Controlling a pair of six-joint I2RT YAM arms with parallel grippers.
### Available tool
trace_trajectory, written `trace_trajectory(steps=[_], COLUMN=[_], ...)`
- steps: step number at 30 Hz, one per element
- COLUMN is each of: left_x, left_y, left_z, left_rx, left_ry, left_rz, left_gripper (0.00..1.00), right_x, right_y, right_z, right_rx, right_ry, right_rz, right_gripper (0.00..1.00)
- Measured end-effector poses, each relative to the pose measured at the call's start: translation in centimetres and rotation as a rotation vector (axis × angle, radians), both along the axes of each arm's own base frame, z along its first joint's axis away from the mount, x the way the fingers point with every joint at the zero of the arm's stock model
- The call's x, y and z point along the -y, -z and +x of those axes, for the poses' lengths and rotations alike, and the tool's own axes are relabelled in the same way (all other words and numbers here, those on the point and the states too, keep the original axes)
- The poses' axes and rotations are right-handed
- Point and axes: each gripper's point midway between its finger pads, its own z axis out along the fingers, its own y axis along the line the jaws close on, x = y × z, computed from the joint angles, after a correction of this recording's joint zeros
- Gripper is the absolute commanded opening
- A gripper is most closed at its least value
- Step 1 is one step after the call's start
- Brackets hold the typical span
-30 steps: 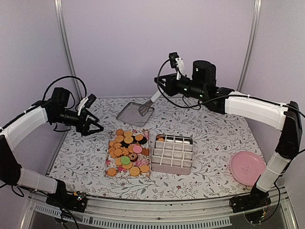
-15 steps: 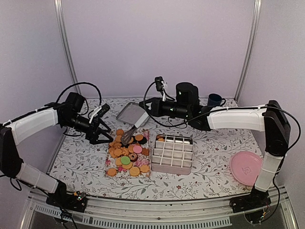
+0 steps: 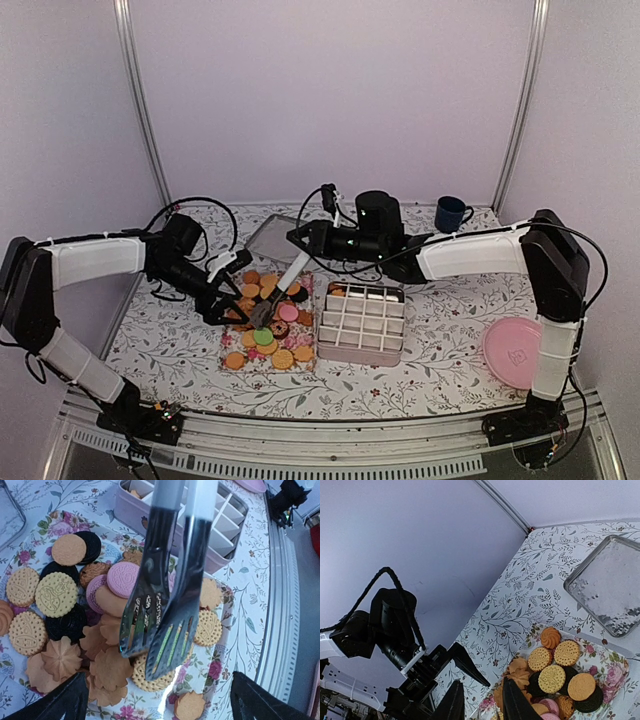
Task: Pack the cookies
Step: Pass from the right arm to the left
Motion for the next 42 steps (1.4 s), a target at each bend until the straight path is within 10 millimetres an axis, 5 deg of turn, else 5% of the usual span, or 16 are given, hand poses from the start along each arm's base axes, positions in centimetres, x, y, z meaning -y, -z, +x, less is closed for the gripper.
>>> trace_trajectory(steps=[18,33,39,42], left_x=[1.6,3.0,3.3,3.5], left_y=[2.5,2.4,2.2,2.1], left_z=[-1.3,0.1,0.0,-0.2], left_rx=[0.044,0.077,0.084,0.080], left_ry=[0.077,0.151,0.173,0.182], left_rz=[0.055,0.028,0.004,-0.007], left_gripper=[0.91,0.52,0.19,0.18], right_x=[0.2,-1.6,-1.7,-1.7], right_y=[1.6,1.3,0.7,0.1], right_z=[0.2,-2.7,-3.0,-3.3], right_rx=[-0.092,0.010,0.037,0.054], right_ry=[0.043,-0.061,-0.083,-0.098], right_rz=[-0.020,-0.053,-0.052,-0.045], right_gripper=[0.47,0.59,0.69,0.72])
